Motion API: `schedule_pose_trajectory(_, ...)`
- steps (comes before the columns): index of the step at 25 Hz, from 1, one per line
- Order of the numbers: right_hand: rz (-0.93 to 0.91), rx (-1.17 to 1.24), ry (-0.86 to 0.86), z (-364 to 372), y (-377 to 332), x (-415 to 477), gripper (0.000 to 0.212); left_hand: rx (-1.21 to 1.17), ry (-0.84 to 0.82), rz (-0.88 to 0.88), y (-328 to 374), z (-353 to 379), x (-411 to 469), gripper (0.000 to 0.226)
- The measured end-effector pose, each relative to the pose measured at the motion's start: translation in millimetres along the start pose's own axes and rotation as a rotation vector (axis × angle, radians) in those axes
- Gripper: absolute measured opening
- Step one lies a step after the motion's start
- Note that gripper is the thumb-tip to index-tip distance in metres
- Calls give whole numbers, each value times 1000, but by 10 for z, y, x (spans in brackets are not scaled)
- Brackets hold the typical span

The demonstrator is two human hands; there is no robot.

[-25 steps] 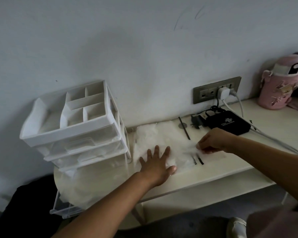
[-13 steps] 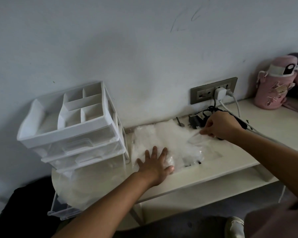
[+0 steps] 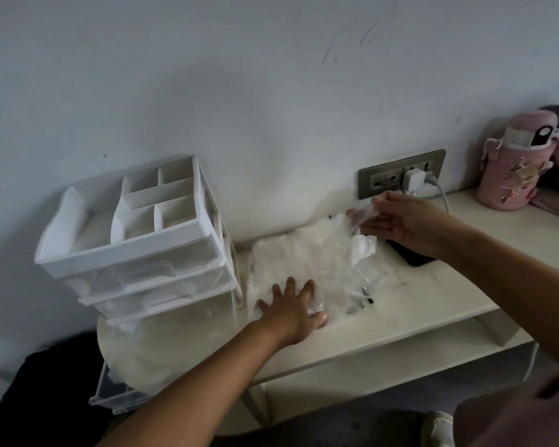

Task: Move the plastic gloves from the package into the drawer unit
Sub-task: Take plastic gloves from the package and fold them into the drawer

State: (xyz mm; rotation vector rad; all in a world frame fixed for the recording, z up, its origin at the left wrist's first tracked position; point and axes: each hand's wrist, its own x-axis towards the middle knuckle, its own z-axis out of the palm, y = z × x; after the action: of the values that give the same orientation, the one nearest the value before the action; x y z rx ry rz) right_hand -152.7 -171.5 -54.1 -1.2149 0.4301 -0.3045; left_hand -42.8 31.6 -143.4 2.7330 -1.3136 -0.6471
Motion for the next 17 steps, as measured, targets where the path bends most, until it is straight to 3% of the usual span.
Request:
schedule_pose_trajectory(1,-7,54,-33,50,-4,-11,24,-121,104,18,26,-62,12,56)
schedule_pose_trajectory(3,0,120,-109,149,0,-30,29,-732,244,-33,105,-286,29,44)
schedule_pose_trajectory(5,18,111,-172,254,30,-61,26,-1409,66,-89,176,-514,34,51)
schedule_pose_trajectory(6,36,105,-196,298,53,-69,23,-1583,-27,-85,184,-578,34,57)
schedule_pose_trajectory(9,92,81,-287,400,107,-99,14,-1721,-121,-73,198,-628,28,55)
schedule_pose_trajectory(14,113,-132,-476,394,114,-125,18,-1715,-89,-83,161,-701,52,12)
schedule_pose_trajectory(17,87,-161,-338,446,92,-138,24,-1660,-1,-18,135,-735,87,11)
